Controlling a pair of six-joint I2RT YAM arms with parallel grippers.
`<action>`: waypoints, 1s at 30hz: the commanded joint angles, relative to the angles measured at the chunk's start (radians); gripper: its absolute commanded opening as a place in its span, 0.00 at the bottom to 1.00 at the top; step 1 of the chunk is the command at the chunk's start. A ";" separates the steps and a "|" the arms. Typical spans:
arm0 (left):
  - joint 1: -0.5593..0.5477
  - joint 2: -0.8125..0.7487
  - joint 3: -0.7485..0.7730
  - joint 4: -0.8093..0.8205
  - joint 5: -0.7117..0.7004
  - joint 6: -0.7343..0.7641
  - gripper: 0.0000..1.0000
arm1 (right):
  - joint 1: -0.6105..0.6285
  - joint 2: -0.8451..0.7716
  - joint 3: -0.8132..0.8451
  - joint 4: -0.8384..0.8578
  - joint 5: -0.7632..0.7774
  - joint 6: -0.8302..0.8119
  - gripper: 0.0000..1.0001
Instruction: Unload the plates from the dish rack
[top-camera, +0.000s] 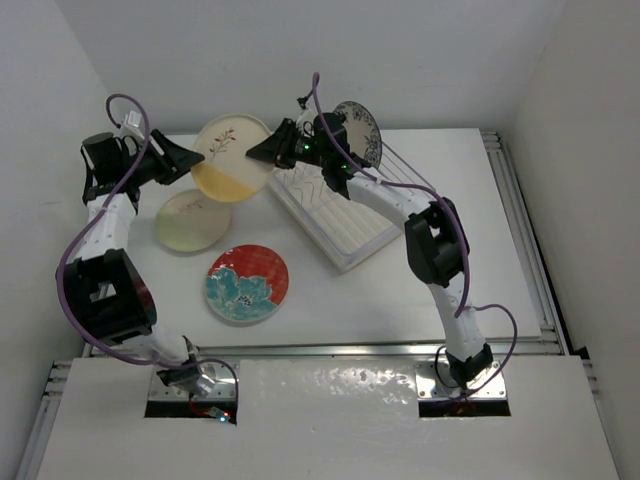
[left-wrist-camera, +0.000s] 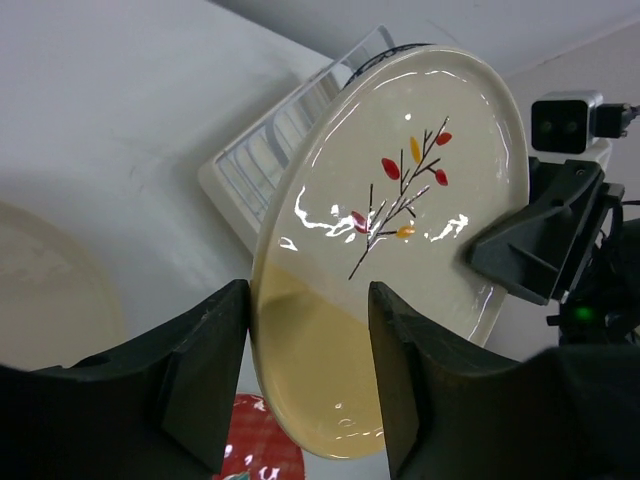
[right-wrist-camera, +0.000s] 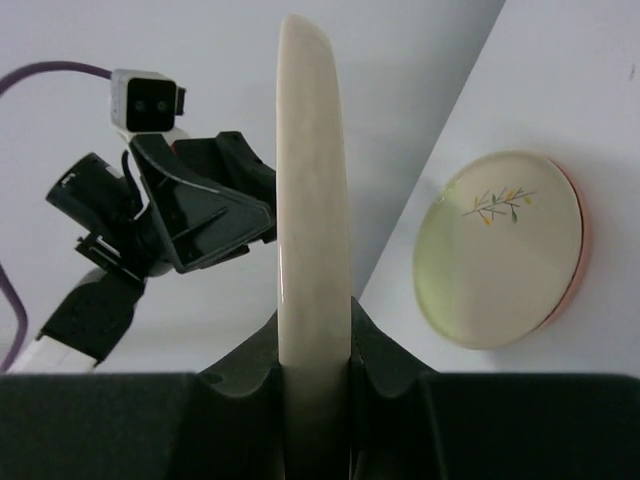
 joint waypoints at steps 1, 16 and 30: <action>-0.012 -0.008 -0.030 0.141 0.111 -0.127 0.47 | 0.012 -0.049 0.032 0.227 -0.037 0.083 0.00; -0.009 -0.015 -0.092 0.338 0.218 -0.270 0.35 | 0.014 0.021 0.079 0.344 -0.074 0.242 0.00; 0.163 -0.041 -0.055 -0.047 0.132 0.003 0.00 | 0.009 -0.088 -0.012 0.002 -0.026 -0.094 0.76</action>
